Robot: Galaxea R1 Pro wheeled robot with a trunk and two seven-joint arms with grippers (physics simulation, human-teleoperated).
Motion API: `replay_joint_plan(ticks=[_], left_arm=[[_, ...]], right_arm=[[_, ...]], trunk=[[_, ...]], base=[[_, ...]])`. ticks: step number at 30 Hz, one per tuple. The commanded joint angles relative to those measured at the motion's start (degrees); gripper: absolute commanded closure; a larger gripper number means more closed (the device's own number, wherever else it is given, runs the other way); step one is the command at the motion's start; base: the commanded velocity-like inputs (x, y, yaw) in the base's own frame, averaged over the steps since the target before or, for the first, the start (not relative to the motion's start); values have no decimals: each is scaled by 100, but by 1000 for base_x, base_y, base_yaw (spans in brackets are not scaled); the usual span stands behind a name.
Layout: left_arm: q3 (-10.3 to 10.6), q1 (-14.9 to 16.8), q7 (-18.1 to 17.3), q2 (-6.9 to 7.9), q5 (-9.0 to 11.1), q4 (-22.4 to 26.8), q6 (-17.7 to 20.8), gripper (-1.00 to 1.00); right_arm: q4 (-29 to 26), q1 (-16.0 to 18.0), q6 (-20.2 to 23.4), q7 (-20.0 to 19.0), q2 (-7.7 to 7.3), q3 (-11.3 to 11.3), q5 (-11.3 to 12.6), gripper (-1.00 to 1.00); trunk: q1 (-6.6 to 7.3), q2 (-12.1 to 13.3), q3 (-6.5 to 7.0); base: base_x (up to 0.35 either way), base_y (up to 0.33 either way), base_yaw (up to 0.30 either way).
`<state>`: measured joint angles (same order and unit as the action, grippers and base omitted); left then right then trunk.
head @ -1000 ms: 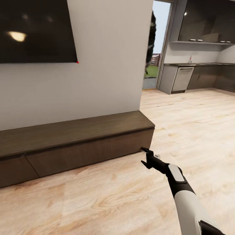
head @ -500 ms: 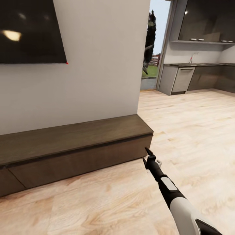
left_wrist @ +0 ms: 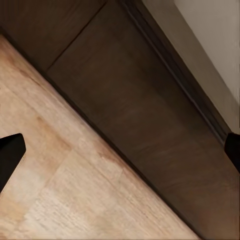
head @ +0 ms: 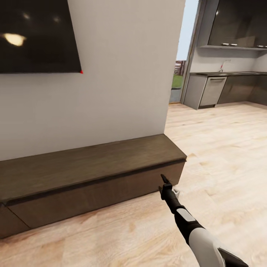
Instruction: Place each of the two pumpkins and all three candles from the living room inside a cabinet in the living room (use any cabinet), then make sure every cabinet is closed, and position the cauldron so it is next to a table in the living room.
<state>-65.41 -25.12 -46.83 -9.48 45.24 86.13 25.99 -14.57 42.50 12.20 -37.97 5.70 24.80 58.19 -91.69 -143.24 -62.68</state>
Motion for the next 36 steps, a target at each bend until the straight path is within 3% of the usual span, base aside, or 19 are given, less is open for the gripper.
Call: replay_joint_plan(ticks=[1, 4, 6, 9, 10, 12, 15, 17, 20, 23, 27, 28, 30, 36], left_arm=[[-4, 0, -2, -3, 40, -16, 62, -100], [-4, -13, -2, 2, 52, -17, 253, -100], [-84, -25, -4, 7, 60, 8, 643, -100], [-414, -35, -11, 7, 55, 32, 1104, -100], [-688, -43, -58, 16, 43, 54, 1375, -100], [-720, -44, -69, 32, 44, 66, 1415, -100], [-754, -44, -72, 31, 37, 152, 1480, -100], [-767, -41, -74, 32, 55, 204, 1536, -100], [-789, -36, -43, 50, 65, 442, 1845, -100], [-823, -9, 14, 90, 82, 508, 2019, -100], [-893, 160, 170, 222, 323, 539, 2353, -100], [-951, 277, 427, 316, 461, 556, 2607, -100], [-1056, 344, 603, 369, 537, 572, 2752, -100], [-1317, 561, 768, 471, 825, 593, 2941, -100]], right_arm=[[12, 3, 37, -13, 12, 15, 47, -100], [8, 4, 16, -47, 21, 10, -11, -100], [3, 4, 7, -231, 24, 9, -47, -100], [0, 4, 3, -592, 25, 8, -69, -100], [2, 86, 69, -106, 27, -5, -100, -100], [-68, 198, 117, 577, 27, -95, -166, -100], [-183, 312, 138, 1255, 39, -209, -220, -100], [-227, 338, 152, 1358, 39, -242, -230, -100], [-217, 377, 175, 869, 23, -269, -216, -100], [-205, 390, 172, 619, 37, -263, -199, -100], [-237, 407, 141, 336, 70, -257, -170, -100], [-241, 409, 137, 79, 74, -255, -160, -100], [-245, 409, 142, -315, 69, -256, -151, -100], [-217, 409, 166, -777, 62, -257, -149, -100]], trunk=[[-1, -2, -4], [-1, -2, -4], [-1, -2, -4], [-6, -4, -48], [-9, -6, -70], [-14, -8, -115], [-22, -12, -181], [-27, -15, -225], [-34, -19, -292], [-42, -23, -358], [-52, -28, -447], [-55, -30, -469], [-60, -32, -513], [-76, -40, -646]], base=[[103, 165, 0], [54, 86, 0], [24, 39, 0], [11, 18, 0], [2, 3, 0], [1, 2, 0], [0, 0, 0], [0, 0, 0], [0, 0, 0], [0, 0, 0], [0, 0, 0], [0, 0, 0], [0, 0, 0], [0, 0, 0]])
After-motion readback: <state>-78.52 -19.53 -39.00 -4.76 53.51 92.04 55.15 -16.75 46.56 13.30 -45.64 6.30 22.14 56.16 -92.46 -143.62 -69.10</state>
